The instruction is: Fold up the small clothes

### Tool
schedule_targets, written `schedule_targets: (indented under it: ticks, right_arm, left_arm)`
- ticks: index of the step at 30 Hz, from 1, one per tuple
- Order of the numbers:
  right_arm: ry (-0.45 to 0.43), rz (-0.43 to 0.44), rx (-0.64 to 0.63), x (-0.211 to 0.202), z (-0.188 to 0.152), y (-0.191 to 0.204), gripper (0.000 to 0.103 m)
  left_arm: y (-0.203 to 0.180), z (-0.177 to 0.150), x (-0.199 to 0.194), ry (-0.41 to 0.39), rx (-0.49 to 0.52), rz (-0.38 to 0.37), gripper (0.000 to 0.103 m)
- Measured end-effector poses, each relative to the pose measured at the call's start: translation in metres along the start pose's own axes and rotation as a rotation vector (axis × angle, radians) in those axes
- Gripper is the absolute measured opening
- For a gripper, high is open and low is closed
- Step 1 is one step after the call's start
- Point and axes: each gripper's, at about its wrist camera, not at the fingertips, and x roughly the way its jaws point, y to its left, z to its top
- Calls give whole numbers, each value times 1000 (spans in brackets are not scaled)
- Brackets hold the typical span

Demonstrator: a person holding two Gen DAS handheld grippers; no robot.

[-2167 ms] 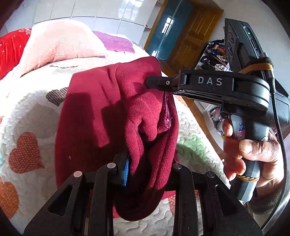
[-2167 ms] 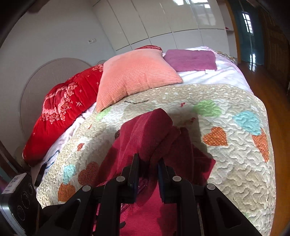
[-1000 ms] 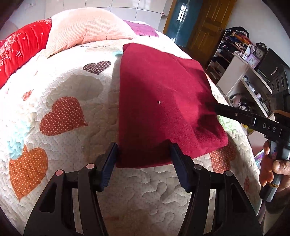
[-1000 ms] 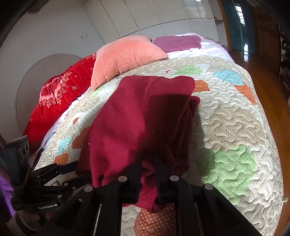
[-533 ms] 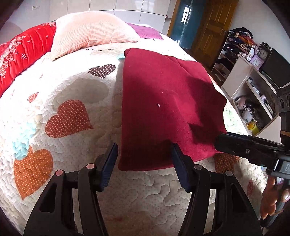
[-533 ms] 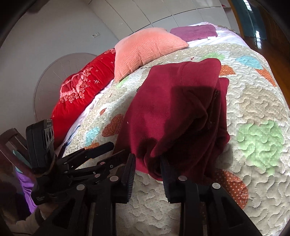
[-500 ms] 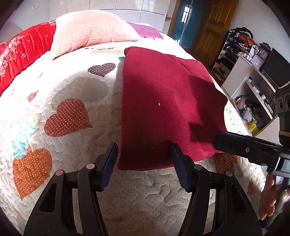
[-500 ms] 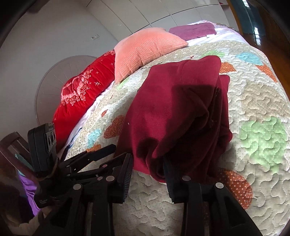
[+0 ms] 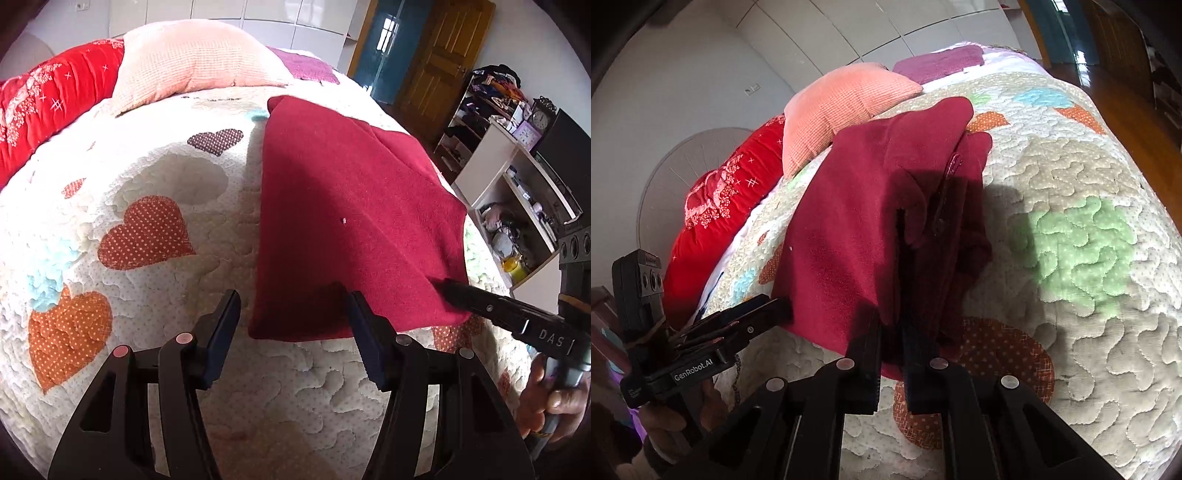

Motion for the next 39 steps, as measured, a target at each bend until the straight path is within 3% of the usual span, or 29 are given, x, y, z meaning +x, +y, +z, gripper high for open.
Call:
schedule_targets:
  ticks: [5, 9, 14, 17, 18, 23, 27, 28, 30, 36, 39]
  right_arm:
    - [-123, -32, -11, -31, 22, 7, 20]
    - [-163, -82, 28, -20, 54, 3, 49]
    - [-121, -128, 72, 25, 94, -19, 48]
    - [-88, -189, 10, 45, 105, -19, 18]
    - [-98, -210, -23, 46, 106, -17, 16]
    - [-97, -299, -51, 60, 104, -29, 16]
    - [-108, -240, -7, 49, 102, -35, 16]
    - [-110, -229, 10, 43, 101, -36, 18]
    - [-118, -224, 50, 32, 96, -38, 41]
    - [-144, -82, 151, 16, 76, -49, 57]
    - [-145, -41, 204, 21, 72, -59, 72]
  left_arm:
    - [3, 18, -8, -43, -19, -17, 60]
    - [-2, 30, 3, -46, -17, -8, 60]
    - [-8, 35, 22, -30, -13, 5, 60]
    - [-9, 34, 33, -13, -9, 23, 60]
    - [-10, 34, 36, -13, -5, 27, 60]
    - [-10, 33, 46, -5, 0, 14, 65]
    - [-7, 32, 47, -2, -19, 6, 66]
    - [-6, 32, 46, -4, -18, 6, 66]
    - [-5, 33, 43, -11, -14, 1, 66]
    - [3, 44, 37, -17, -31, -33, 66]
    - [15, 55, 44, 14, -95, -117, 73]
